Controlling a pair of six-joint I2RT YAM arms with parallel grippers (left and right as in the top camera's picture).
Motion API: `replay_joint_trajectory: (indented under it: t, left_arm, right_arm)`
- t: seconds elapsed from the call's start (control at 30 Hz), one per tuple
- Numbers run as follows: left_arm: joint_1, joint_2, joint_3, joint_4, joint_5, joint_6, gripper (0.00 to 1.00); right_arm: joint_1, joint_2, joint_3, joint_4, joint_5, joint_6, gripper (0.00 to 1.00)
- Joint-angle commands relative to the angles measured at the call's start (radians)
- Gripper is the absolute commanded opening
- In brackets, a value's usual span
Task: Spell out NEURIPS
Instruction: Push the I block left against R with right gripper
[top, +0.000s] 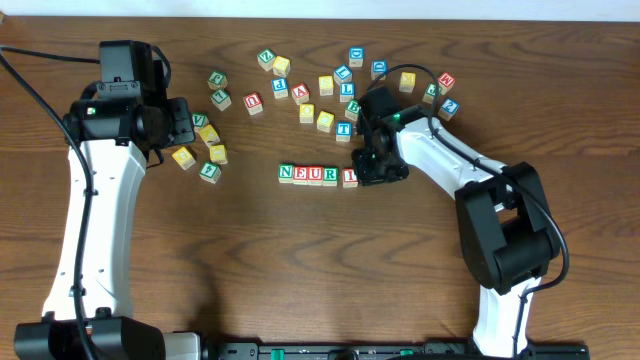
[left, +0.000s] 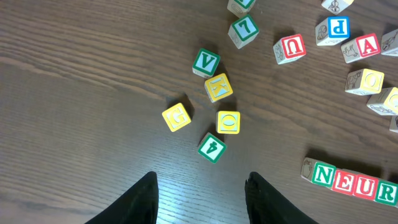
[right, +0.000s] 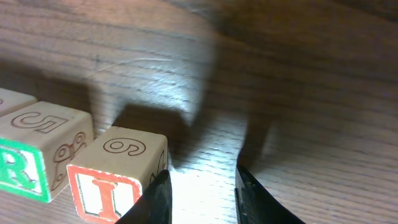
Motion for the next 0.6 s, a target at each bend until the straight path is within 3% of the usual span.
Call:
replay_joint_trajectory:
  t: [0.0,0.57]
  left_arm:
    - [0.004,-0.007,0.008,-0.003,-0.012,-0.006,0.45]
    - [0.004,-0.007,0.008,-0.003,-0.012,-0.006,0.45]
  right_arm:
    - [0.008,-0.002,-0.006,0.002,-0.01,0.013,0.28]
    - [0.008,-0.002,-0.006,0.0,-0.048,0.066,0.28]
